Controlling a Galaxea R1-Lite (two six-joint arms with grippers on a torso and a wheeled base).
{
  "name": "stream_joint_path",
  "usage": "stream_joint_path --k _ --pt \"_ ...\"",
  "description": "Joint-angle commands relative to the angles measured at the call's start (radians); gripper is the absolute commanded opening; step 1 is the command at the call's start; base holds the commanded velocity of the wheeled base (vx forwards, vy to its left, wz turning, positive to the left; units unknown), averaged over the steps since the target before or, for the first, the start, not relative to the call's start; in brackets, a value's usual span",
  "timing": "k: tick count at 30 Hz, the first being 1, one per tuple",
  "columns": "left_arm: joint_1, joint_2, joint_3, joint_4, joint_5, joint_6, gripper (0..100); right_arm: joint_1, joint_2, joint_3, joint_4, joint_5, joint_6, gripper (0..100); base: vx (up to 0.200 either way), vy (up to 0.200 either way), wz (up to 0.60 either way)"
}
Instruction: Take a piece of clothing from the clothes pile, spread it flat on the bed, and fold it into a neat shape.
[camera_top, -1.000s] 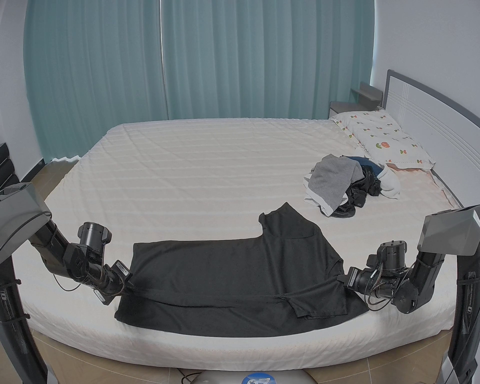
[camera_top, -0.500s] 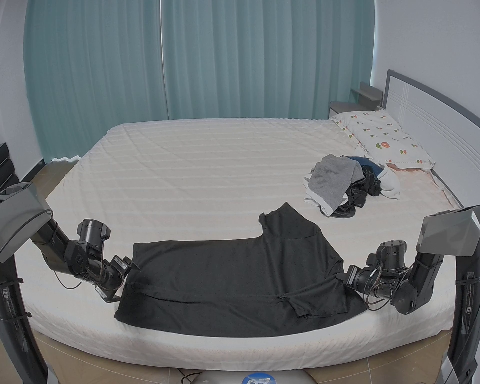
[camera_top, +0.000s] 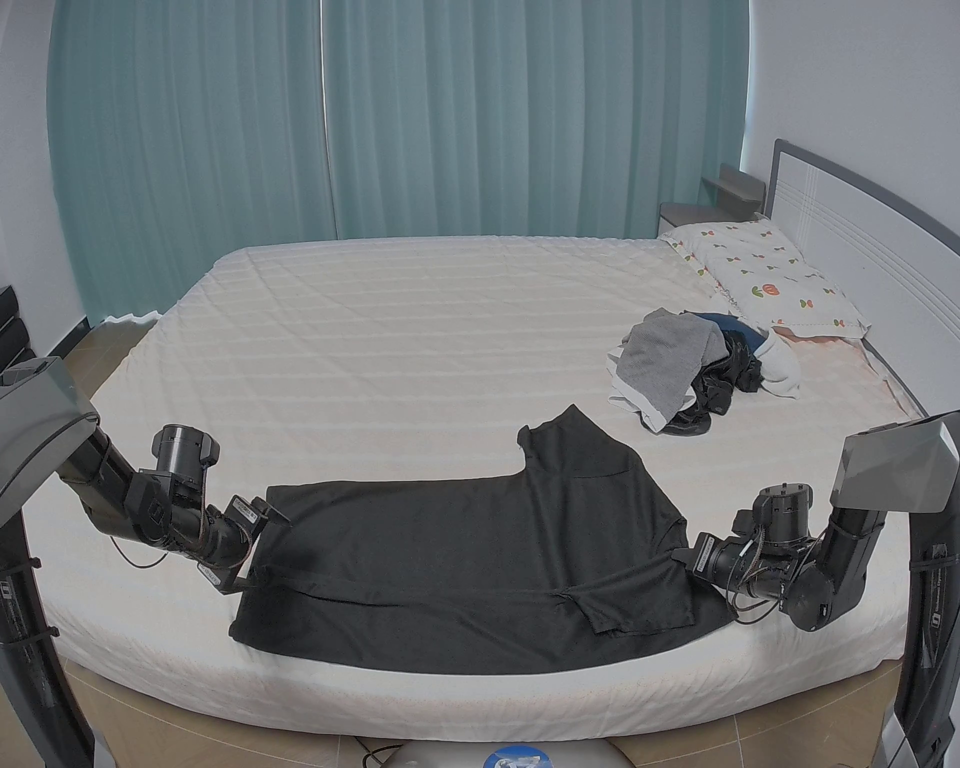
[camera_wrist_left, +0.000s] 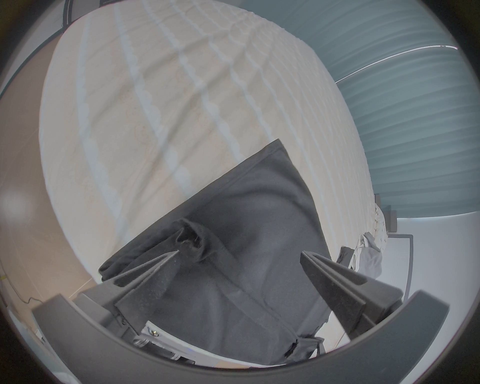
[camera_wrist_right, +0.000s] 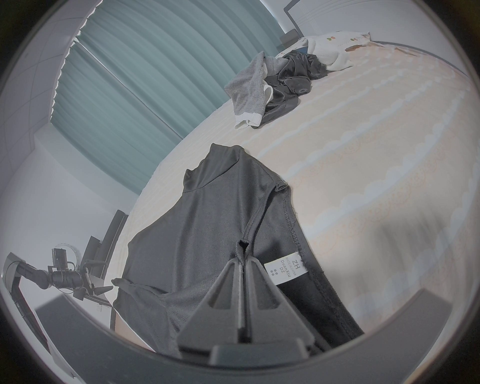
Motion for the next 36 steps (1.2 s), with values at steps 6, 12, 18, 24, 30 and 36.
stream_joint_path --k 6,12,18,24,30,36 --pt "-0.014 0.087 -0.066 -0.066 0.106 0.002 100 -0.001 0.006 -0.006 0.000 -0.006 0.000 0 0.000 0.000 0.00" --pt "-0.020 0.140 -0.086 -0.134 0.205 -0.009 100 -0.001 0.009 -0.007 0.000 -0.006 0.000 0 0.000 0.000 0.00" --pt "-0.008 0.140 -0.074 -0.218 0.205 -0.056 100 -0.002 0.008 -0.004 0.000 -0.006 0.001 0 0.000 0.000 0.00" --pt "0.032 0.055 -0.002 -0.220 0.067 -0.066 100 -0.002 0.005 0.000 -0.002 -0.006 0.001 0 0.000 0.000 0.00" --pt "0.061 0.005 0.067 -0.220 -0.055 0.046 100 -0.001 0.003 0.000 -0.005 -0.006 0.001 0 0.000 0.000 0.00" --pt "0.046 0.014 0.110 -0.220 -0.058 0.171 100 0.001 0.006 0.000 -0.005 -0.006 0.001 0 0.000 0.000 0.00"
